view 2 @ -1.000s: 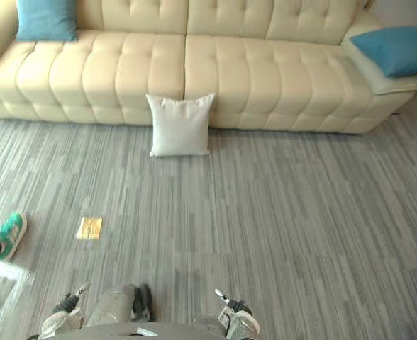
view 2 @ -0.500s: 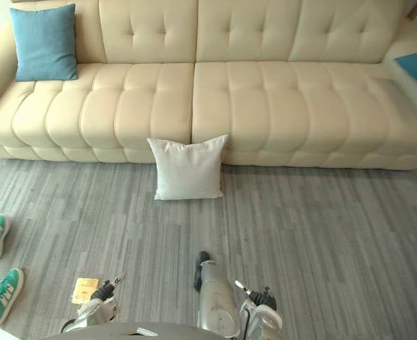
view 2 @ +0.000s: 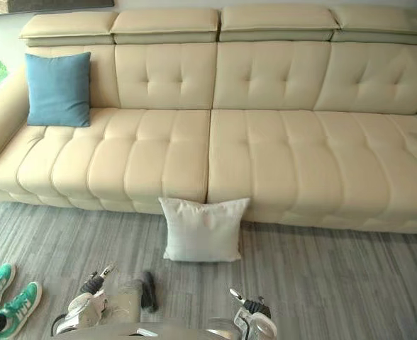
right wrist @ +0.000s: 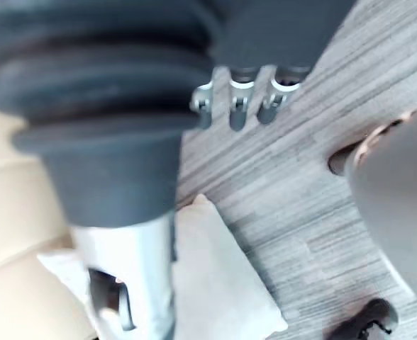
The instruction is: Pick up cushions and gather them together orderly.
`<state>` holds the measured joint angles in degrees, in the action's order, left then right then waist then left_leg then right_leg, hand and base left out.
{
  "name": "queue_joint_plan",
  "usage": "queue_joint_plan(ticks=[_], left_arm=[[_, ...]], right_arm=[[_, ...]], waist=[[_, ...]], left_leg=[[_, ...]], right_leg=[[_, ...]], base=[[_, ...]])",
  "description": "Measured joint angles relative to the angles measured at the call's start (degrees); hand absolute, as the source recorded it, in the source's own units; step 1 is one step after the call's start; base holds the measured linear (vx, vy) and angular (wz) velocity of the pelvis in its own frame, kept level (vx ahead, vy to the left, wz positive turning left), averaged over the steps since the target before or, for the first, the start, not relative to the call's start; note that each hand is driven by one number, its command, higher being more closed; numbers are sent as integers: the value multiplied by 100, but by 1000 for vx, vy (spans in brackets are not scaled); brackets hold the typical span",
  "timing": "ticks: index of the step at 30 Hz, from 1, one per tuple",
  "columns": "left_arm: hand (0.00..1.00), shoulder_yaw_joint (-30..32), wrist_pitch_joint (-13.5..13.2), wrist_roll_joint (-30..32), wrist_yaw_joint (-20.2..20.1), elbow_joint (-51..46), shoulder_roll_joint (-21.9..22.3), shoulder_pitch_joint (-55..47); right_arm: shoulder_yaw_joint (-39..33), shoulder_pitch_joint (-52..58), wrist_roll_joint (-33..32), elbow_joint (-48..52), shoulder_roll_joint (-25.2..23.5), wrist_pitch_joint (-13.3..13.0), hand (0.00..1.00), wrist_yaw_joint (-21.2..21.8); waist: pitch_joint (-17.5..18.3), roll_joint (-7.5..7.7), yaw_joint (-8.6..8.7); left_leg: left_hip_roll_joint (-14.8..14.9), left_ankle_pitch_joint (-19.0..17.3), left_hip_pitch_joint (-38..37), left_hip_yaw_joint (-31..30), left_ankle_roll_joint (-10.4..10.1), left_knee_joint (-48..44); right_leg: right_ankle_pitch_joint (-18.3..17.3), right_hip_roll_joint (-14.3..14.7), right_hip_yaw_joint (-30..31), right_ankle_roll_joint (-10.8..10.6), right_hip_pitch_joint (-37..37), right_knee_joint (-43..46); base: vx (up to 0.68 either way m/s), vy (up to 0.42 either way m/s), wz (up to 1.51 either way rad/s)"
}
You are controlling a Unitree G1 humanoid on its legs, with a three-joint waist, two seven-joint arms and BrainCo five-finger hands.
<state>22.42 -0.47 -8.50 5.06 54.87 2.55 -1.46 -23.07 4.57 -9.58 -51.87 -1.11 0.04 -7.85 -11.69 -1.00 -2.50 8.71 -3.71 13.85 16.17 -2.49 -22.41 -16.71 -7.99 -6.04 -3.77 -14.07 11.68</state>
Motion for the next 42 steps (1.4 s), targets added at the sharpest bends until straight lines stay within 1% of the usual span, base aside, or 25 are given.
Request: queue_joint_plan(ticks=[1,2,4,5,6,7,8,9,11,12,14,15,16,17,18,20,22,25,28,32,37,39,40,41,42], left_arm=[[0,7,0,27,38,1,-60,-61],[0,58,0,26,52,14,-115,-110],[0,191,0,8,58,66,-142,-115],[0,173,8,4,63,180,-181,-104],[0,159,10,-2,62,223,-194,-98],[0,150,17,-21,67,287,-216,-96],[0,62,25,-19,82,343,-235,-108],[0,-12,25,-18,83,366,-250,-115],[0,-155,25,-42,79,412,-282,-113],[0,-170,24,-55,78,430,-289,-114],[0,-178,26,-195,81,488,-292,-140],[0,-164,26,-248,78,494,-312,-154],[0,-143,26,-249,76,495,-334,-159],[0,-86,26,-252,79,627,-287,-116],[0,6,24,-252,81,696,-157,-146],[0,70,18,-249,82,693,-52,-158],[0,184,17,-240,77,692,-34,-162],[0,250,17,-225,70,645,-52,-193],[0,250,17,-187,70,644,-71,-216],[0,224,16,-134,69,642,-90,-208],[0,-96,21,-127,76,638,-232,-81],[0,-320,19,-133,117,588,-306,127],[0,-567,22,-137,219,585,-387,482],[0,-676,16,-214,285,561,-401,680],[0,-787,-17,-431,423,411,-415,1097]], right_arm=[[68,0,53,-14,-60,7,0,8],[124,0,59,-86,-124,21,0,17],[173,25,103,-83,-149,22,0,25],[277,-55,104,-82,-165,16,0,40],[291,-100,101,-76,-159,12,0,44],[355,-170,100,-64,-132,3,0,57],[453,-237,100,-53,-128,-17,0,125],[479,-249,99,-53,-130,-24,0,139],[502,-285,97,-50,-182,-41,0,150],[503,-305,96,-63,-186,-40,0,149],[506,-357,92,-71,-185,-36,0,152],[512,-357,76,-83,-190,-35,0,151],[518,-339,70,-89,-206,-32,0,151],[517,-330,5,-84,-178,-40,0,153],[515,-303,-23,-83,-46,-63,0,154],[494,-302,-23,-89,15,-90,0,156],[499,-278,-22,-101,-9,-91,0,161],[520,-123,-10,-102,-4,-86,0,163],[522,-30,-9,-96,6,-79,0,163],[518,-14,13,-92,8,-50,0,172],[777,-146,180,-67,62,25,0,149],[1067,-477,344,65,143,64,0,121],[1259,-885,442,403,298,91,0,94],[1326,-1047,470,597,387,84,0,30],[1339,-1508,452,867,585,27,0,-155]], waist=[[115,129,69],[207,277,-8],[282,394,-52],[287,408,-50],[278,393,-44],[260,362,-19],[246,335,-14],[244,328,-16],[269,332,-3],[269,331,-1],[279,305,0],[302,356,10],[327,433,14],[306,348,67],[370,208,92],[396,76,55],[408,92,30],[472,197,-56],[539,237,-66],[567,209,-63],[455,280,-72],[94,228,-101],[-167,312,-60],[-203,303,-30],[-472,258,-4]], left_leg=[[-64,-185,35,92,82,-57],[-100,-331,-29,269,191,-136],[-115,-583,-190,472,323,-272],[-115,-747,-505,660,391,-202],[-110,-770,-621,718,400,-120],[-132,-779,-847,782,405,-5],[-141,-778,-1209,859,405,202],[-143,-778,-1367,898,405,320],[-186,-745,-1719,890,349,760],[-198,-725,-1760,877,317,820],[-205,-644,-1817,864,190,980],[-277,-626,-1818,844,101,980],[-361,-622,-1825,801,56,975],[-359,-612,-1898,666,-35,989],[-255,-569,-1904,574,-115,1069],[-168,-514,-1992,516,-198,1215],[-100,-441,-2106,434,-266,1428],[-28,-369,-2193,437,-316,1603],[-77,-347,-2201,437,-297,1691],[-221,-292,-2234,451,-306,1762],[-263,-318,-2287,488,-274,1761],[-215,-409,-2107,668,-259,1545],[-94,-652,-1427,740,-201,808],[-30,-758,-947,750,-152,425],[91,-898,-121,762,-71,-202]], right_leg=[[187,-81,252,188,111,39],[441,-172,578,131,231,178],[664,-254,811,94,300,453],[945,-320,932,-178,623,1271],[1027,-334,963,-306,817,1671],[961,-366,977,-494,1169,2448],[772,-373,702,-460,1464,3038],[665,-369,556,-391,1536,3110],[374,-366,-40,-292,1745,2762],[347,-374,-139,-251,1809,2615],[371,-362,-432,-173,2031,1719],[815,-341,-395,-17,2061,951],[1207,-330,-359,66,2043,682],[1297,-265,-270,-172,1939,654],[1329,-158,-335,-115,1874,528],[1323,-25,-389,-98,1719,252],[1388,129,-399,-54,1549,-52],[1533,286,-406,-27,1308,-516],[1672,275,-404,-23,1227,-740],[1938,233,-392,-107,1101,-1058],[1992,215,-342,-108,1047,-1167],[1893,210,-110,-91,1461,-743],[1764,173,30,-56,2212,-81],[1738,154,88,-40,2683,218],[1726,130,197,-24,3480,648]], base=[[554,410,-47],[454,348,-31],[453,300,-47],[422,252,-59],[282,166,-66],[252,116,-54],[233,90,-46],[254,72,-28],[146,2,6],[110,-53,13],[105,-133,1],[80,-163,-1],[106,-233,14],[94,-196,20],[90,-184,21],[24,-132,1],[-23,-127,-6],[-26,-54,-8],[22,29,1],[73,53,0],[19,31,-7],[-148,-4,-48],[-257,-24,-39],[-440,-15,-39],[-304,9,-22]])
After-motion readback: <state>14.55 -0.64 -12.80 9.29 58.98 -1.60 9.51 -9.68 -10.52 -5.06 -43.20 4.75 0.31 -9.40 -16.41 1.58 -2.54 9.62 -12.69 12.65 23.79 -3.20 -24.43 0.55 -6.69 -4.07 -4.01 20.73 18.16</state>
